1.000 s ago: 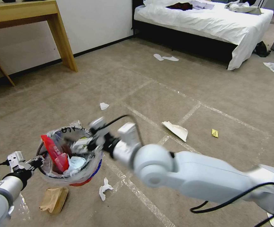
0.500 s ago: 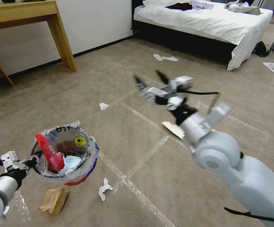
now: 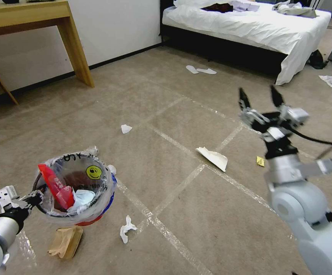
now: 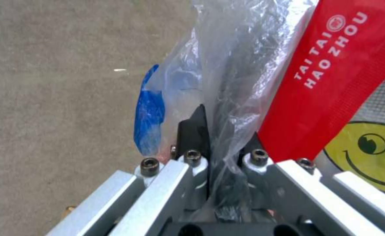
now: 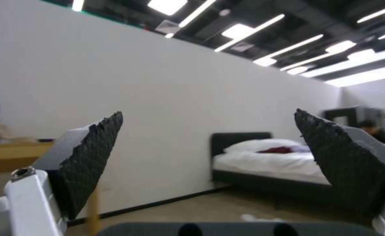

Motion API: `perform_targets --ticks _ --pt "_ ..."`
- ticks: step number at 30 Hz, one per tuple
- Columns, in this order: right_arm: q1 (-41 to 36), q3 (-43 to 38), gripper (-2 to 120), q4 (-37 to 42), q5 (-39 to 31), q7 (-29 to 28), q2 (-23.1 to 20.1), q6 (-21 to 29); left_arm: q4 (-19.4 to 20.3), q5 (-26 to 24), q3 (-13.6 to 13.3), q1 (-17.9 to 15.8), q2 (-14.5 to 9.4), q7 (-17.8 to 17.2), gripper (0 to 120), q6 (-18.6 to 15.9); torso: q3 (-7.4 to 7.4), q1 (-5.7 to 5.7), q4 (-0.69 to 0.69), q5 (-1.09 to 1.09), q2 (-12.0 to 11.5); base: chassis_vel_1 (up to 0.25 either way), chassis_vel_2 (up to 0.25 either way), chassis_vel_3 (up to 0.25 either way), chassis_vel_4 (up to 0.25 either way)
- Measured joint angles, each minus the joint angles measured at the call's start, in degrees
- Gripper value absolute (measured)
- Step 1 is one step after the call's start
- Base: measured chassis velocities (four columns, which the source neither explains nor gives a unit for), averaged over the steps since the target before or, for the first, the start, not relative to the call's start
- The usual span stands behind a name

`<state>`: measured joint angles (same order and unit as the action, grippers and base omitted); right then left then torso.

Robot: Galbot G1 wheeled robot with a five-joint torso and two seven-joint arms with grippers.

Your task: Pick up the trash bin and place the garbage on the floor into it.

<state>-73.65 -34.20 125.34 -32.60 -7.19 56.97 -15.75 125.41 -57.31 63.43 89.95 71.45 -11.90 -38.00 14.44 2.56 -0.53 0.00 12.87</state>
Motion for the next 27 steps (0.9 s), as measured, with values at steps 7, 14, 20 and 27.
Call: perform_targets --ticks 7,14,20,27 --pt "-7.37 -6.02 100 0.90 3.32 0.87 6.56 -3.10 1.26 0.82 -0.77 0.11 1.41 0.58 3 0.06 0.00 0.00 0.00 0.01 0.00 0.000 0.000 0.000 0.000" --pt "-10.72 -7.98 100 0.07 7.26 2.60 14.27 -6.63 1.83 1.03 -0.81 0.16 2.13 1.08 3 0.21 0.01 0.01 0.00 0.00 0.00 0.000 0.000 0.000 0.000" --pt "-11.62 -7.92 100 -0.61 9.84 3.07 17.39 -8.06 1.77 1.35 -0.68 -0.06 2.46 1.37 3 0.38 0.00 0.01 0.00 -0.01 0.00 0.000 0.000 0.000 0.000" --pt "-11.55 -7.75 100 -1.87 10.68 3.76 18.69 -9.09 0.28 1.54 -0.27 -0.80 2.15 1.48 3 0.50 0.01 0.01 0.00 -0.01 0.00 0.000 0.000 0.000 0.000"
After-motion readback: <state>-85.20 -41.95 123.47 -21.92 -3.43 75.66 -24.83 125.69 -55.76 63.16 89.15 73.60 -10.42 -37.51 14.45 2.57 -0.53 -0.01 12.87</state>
